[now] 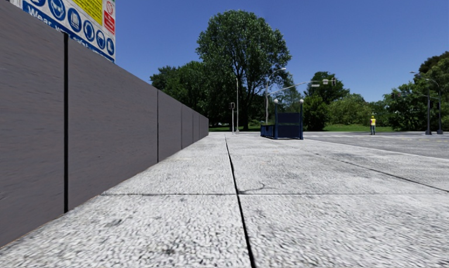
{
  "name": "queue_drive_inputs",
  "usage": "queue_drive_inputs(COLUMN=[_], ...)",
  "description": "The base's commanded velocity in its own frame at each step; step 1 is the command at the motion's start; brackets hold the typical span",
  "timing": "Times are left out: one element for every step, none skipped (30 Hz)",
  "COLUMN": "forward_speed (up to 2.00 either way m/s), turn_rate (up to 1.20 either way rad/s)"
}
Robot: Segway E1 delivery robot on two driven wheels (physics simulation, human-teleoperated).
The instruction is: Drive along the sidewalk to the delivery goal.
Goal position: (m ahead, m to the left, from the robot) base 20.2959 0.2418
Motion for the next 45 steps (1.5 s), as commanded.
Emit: queue_drive_inputs(forward_speed=[2.0,2.0,2.0,2.0,2.0,2.0,2.0,2.0,2.0,2.0,2.0,2.0,2.0,2.0,2.0,2.0,2.0,2.0,2.0,2.0,2.0,2.0,2.0,2.0,2.0,2.0,2.0,2.0,2.0,2.0,2.0,2.0,2.0,2.0,2.0,2.0,2.0,2.0,2.0,2.0,2.0,2.0,2.0,2.0,2.0], turn_rate=[0.0,0.0,0.0,0.0,0.0,0.0,0.0,0.0,0.0,0.0,0.0,0.0,0.0,0.0,0.0,0.0,0.0,0.0,0.0,0.0,0.0,0.0,0.0,0.0,0.0,0.0,0.0,0.0,0.0,0.0,0.0,0.0,0.0,0.0,0.0,0.0,0.0,0.0,0.0,0.0,0.0,0.0,0.0,0.0,0.0])
